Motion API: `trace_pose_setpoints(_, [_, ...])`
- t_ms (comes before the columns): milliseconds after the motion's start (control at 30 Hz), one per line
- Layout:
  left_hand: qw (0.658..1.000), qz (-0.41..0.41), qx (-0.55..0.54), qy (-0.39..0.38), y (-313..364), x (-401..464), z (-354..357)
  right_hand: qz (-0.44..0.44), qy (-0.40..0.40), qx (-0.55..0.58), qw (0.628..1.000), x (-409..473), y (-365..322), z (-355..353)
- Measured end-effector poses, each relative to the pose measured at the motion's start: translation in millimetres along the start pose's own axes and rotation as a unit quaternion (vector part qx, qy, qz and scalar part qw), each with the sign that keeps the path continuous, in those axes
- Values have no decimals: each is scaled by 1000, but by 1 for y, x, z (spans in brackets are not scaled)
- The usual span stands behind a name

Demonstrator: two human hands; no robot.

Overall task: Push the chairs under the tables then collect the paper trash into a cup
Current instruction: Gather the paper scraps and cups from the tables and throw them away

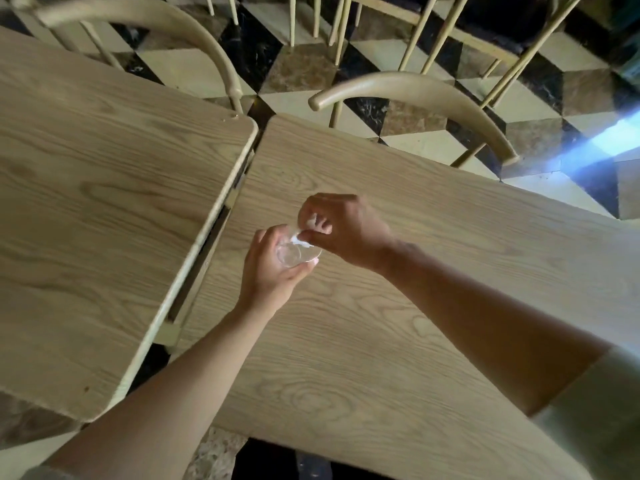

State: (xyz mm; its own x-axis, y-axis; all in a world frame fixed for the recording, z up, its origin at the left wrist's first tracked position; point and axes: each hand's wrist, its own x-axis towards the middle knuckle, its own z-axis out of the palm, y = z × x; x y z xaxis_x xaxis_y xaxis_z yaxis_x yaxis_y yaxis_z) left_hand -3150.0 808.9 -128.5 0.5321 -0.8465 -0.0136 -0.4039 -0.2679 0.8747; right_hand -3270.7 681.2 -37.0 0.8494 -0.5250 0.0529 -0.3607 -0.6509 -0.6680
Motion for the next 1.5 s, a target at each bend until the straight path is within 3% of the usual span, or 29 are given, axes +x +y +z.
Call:
trace_pose_setpoints(167, [999,-28,-7,15,-8,-16,-39,-7,-114,-102,988,15,-50,23])
trace_pose_setpoints(400, [994,-45,-25,100,-5,-61,-107,-67,-178,-168,967,38,-126,47])
trace_pose_setpoints(600, [979,-115,2,170,-18,-105,-171,-198,-214,-109,950,55,-197,92])
trace_pose_setpoints(900, [938,-183,-18,295,-96,-177,-313,-273,-199,-50,940,104,-324,230])
trace_pose_setpoints(1000, [925,-203,-10,320,-135,-186,-379,-239,-235,-51,941,139,-375,296])
trace_pose_setpoints(1167, [906,-237,-21,350,-202,-183,-513,-169,-301,41,938,229,-463,391])
trace_pose_setpoints(1333, [900,-272,-2,340,-248,-163,-626,-107,-249,98,957,320,-519,431])
trace_pose_setpoints(1500, [918,-265,-11,294,-293,-92,-710,-8,-181,-2,983,413,-501,449])
